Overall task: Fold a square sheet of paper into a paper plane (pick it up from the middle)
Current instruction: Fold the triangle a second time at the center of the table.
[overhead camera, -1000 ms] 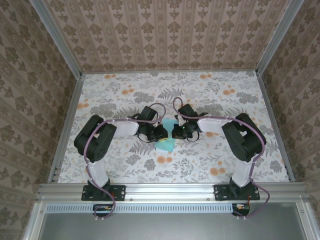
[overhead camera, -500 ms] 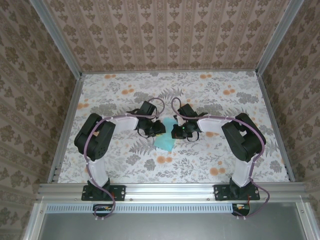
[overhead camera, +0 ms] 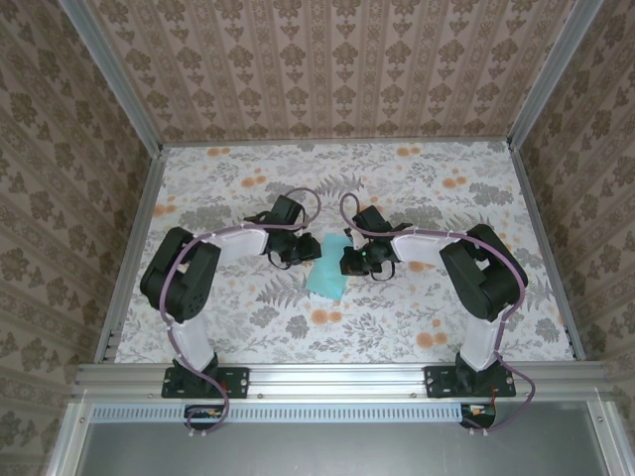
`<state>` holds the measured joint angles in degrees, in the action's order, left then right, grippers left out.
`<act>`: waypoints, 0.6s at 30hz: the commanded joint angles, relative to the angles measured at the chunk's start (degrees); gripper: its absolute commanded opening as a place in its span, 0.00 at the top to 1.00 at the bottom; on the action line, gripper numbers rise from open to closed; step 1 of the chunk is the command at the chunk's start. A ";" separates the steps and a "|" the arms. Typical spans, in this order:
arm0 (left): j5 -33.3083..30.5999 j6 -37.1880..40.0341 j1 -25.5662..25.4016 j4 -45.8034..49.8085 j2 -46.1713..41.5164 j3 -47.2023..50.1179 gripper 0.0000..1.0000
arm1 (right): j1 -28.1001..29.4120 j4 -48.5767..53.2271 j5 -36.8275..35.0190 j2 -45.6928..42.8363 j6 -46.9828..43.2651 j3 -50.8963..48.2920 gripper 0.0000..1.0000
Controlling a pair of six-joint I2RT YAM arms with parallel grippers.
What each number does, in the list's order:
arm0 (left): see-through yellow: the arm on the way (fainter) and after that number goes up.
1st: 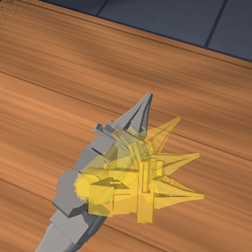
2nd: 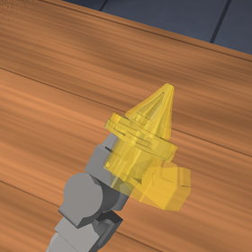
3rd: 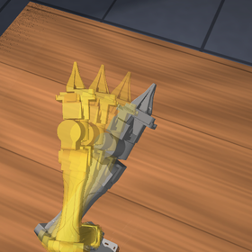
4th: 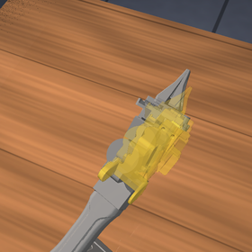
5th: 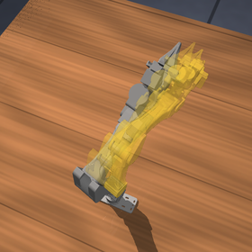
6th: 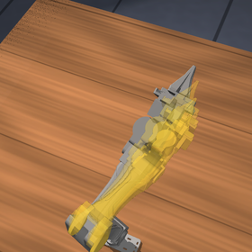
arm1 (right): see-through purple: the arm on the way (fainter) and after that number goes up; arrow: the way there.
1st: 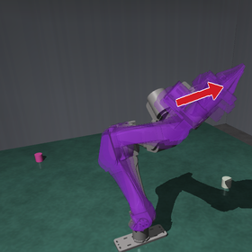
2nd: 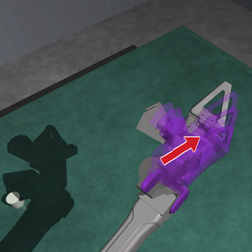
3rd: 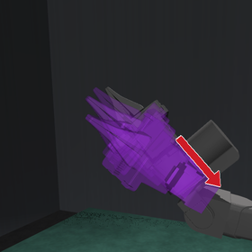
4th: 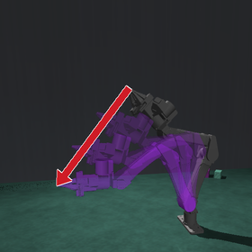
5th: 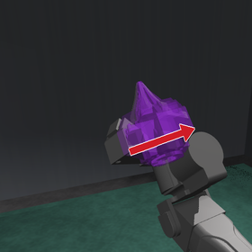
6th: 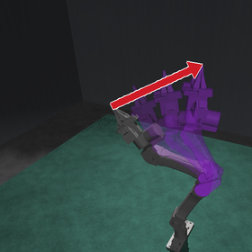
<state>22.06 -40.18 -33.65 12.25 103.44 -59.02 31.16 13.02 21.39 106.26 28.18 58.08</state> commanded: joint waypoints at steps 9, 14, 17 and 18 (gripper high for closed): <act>8.17 0.11 -1.90 -3.77 -0.67 1.58 0.85 | 0.22 6.79 -6.97 4.74 -1.00 -2.37 0.94; 7.15 0.54 -2.30 -0.77 2.90 -0.51 0.88 | 0.13 6.53 -5.82 3.91 -1.07 -1.73 0.94; 6.00 0.73 -2.39 0.56 4.52 -1.03 0.89 | 0.13 5.90 -4.90 2.85 -1.17 -1.03 0.94; 5.44 0.81 -2.47 1.18 4.87 -1.20 0.89 | 0.13 6.05 -4.71 2.55 -1.40 -0.54 0.94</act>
<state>28.56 -40.23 -35.97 10.48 107.11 -58.41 31.16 13.26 21.41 106.24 28.18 58.46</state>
